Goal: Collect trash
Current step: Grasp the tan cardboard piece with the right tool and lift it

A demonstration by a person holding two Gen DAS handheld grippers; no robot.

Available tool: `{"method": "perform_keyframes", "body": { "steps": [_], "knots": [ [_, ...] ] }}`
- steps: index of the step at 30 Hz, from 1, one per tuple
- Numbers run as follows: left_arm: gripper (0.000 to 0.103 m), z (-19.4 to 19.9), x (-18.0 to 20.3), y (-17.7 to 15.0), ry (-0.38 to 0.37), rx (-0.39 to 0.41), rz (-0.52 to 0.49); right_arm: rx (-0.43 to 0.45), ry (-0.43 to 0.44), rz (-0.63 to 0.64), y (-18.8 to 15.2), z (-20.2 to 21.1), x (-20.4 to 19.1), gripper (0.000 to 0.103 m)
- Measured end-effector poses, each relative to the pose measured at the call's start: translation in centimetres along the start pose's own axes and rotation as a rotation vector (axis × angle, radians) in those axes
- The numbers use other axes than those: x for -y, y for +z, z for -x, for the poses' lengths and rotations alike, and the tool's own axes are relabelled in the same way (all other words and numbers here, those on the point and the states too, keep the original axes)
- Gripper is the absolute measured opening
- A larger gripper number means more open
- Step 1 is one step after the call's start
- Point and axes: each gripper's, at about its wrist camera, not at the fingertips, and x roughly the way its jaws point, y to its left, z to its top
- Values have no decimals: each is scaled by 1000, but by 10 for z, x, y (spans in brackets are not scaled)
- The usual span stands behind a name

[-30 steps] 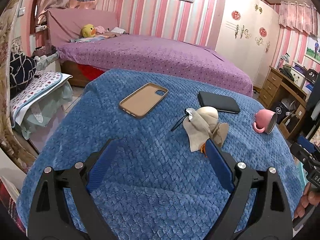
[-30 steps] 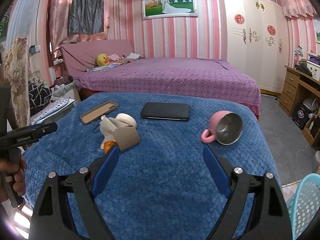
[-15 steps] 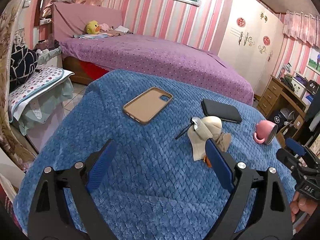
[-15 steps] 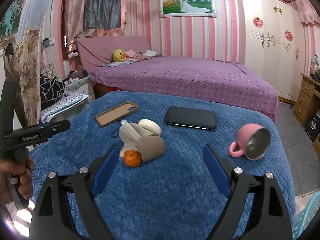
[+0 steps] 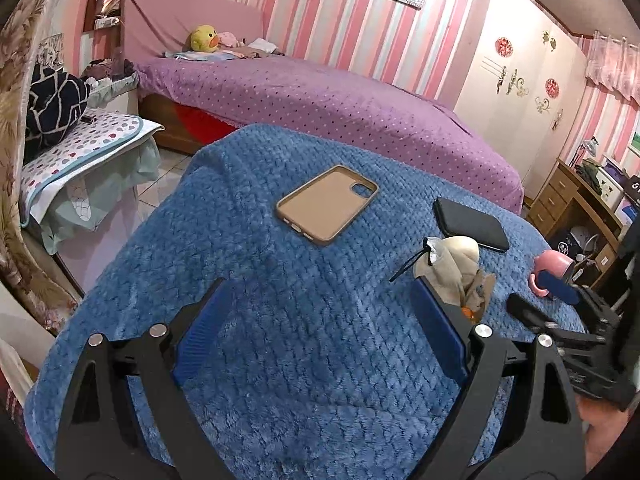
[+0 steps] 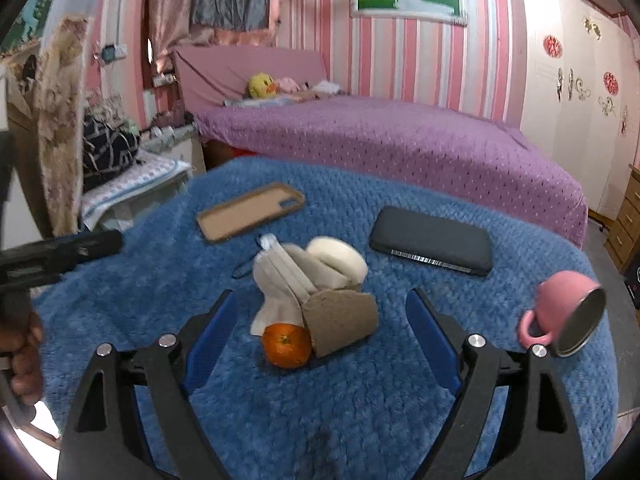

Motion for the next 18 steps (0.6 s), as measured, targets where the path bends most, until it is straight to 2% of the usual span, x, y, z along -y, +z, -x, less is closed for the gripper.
{"method": "perform_keyframes", "body": {
  "steps": [10,11,12,14,18],
  "knots": [
    [88,-6,7,3,-11,-7,-6,-109,29,31,-5,-59,-8,82],
    [88,-7,9,2,-12,-9,-10,-113,32,28,-4,-61,-7,73],
    [88,-8,11,2,-13,-10,-13,-118,37,23,-4,-62,-6,57],
    [88,-10,14,2,-16,-14,-20,-111,36,1,-3,-59,0,39],
    [88,-12,18,1,-22,-17,-18,-71,61,-32,-1,-39,15,20]
  ]
}}
